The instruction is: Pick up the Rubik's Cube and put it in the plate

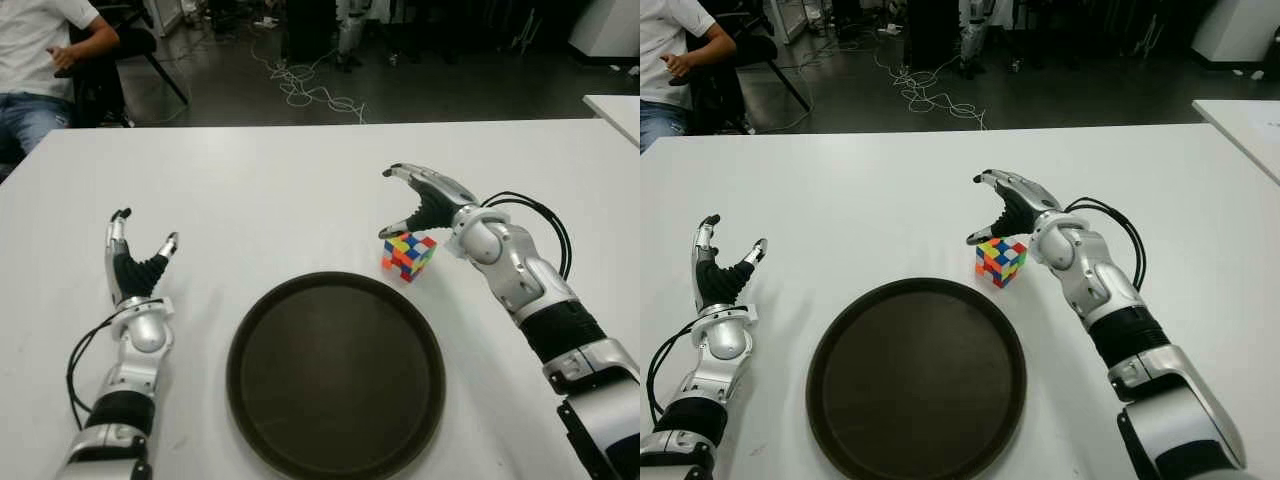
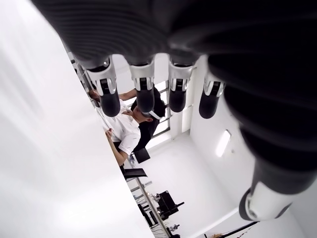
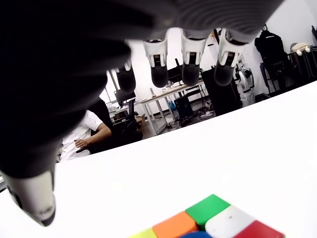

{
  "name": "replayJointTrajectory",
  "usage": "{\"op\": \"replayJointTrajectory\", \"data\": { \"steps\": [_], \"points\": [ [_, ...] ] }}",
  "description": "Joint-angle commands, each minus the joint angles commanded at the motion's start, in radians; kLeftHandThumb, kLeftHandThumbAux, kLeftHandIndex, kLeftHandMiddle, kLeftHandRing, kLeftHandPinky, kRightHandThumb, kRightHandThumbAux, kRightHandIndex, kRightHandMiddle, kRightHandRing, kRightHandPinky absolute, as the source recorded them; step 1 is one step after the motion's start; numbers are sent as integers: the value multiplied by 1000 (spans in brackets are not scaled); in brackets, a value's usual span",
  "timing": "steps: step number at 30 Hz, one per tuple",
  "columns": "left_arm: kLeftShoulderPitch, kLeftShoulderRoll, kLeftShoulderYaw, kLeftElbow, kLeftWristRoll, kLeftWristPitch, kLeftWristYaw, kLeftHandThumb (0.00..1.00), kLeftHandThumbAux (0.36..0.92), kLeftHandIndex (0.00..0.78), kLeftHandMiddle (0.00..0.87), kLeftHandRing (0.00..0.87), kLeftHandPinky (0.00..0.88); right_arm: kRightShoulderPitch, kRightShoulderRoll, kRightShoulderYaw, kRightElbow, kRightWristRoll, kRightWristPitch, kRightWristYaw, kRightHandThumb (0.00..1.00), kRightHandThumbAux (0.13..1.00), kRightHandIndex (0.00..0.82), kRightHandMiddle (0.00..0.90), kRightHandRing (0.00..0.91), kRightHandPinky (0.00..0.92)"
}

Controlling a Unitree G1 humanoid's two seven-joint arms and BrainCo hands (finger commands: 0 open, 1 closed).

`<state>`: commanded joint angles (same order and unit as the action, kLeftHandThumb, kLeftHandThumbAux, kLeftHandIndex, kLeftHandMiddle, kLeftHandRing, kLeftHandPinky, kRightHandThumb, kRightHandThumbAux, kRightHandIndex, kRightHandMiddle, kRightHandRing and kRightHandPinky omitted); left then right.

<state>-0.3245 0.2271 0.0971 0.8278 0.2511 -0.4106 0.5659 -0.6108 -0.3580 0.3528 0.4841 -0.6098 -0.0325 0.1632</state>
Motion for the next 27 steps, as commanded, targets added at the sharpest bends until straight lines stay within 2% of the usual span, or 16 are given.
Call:
{"op": "replayJointTrajectory", "data": {
  "steps": [11,19,27],
  "points": [
    [1,0,-1,-5,4,3,7,0,692,4,0,0,2,42,-17,3,-42,-22,22,-3,0,678,2,8,17,19],
    [1,1,2,-4,-3,9,-3,0,668,0,0,0,33,95,-32,-14,-74,2,31,9,0,699,0,13,28,30],
    [-2,-1,7,2,-16,2,-12,0,657,0,0,0,23,137,-44,-30,-118,19,39,18,0,662,0,1,8,22]
  ]
}}
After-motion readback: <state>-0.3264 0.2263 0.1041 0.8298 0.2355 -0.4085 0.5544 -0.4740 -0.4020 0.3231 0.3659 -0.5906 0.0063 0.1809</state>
